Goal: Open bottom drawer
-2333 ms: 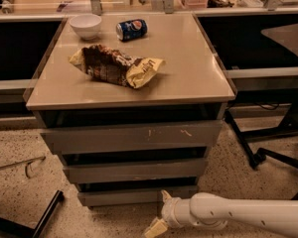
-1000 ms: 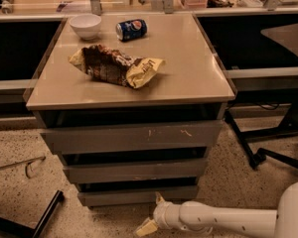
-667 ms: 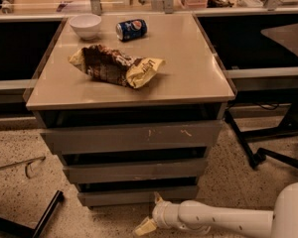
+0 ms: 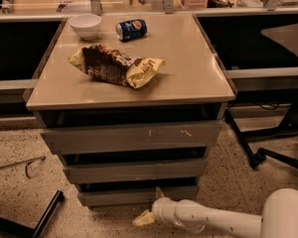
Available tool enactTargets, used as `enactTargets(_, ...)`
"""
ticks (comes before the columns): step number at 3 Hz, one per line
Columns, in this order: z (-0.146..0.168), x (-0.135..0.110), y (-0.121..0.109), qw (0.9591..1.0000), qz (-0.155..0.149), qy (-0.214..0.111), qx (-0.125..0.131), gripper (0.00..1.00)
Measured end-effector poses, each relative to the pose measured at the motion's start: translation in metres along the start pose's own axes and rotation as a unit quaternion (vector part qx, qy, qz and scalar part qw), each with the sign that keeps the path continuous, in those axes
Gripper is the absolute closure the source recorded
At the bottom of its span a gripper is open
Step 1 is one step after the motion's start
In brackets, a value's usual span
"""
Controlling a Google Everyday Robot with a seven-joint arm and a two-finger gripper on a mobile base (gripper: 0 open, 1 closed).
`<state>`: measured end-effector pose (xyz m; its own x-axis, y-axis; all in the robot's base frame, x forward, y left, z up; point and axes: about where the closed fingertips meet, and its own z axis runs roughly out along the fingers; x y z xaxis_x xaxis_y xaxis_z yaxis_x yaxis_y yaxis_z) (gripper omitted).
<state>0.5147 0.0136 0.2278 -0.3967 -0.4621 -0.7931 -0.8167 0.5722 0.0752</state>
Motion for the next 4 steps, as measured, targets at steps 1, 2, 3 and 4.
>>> enactTargets(1,0.010,0.001,-0.015,0.9997,-0.006,-0.004,0.025,0.00)
enactTargets(2,0.012,-0.005,-0.022,0.9986,-0.024,-0.001,0.048,0.00)
enactTargets(3,0.019,-0.011,-0.027,0.9981,-0.038,0.009,0.047,0.00)
enactTargets(4,0.027,-0.018,-0.028,0.9979,-0.051,0.020,0.034,0.00)
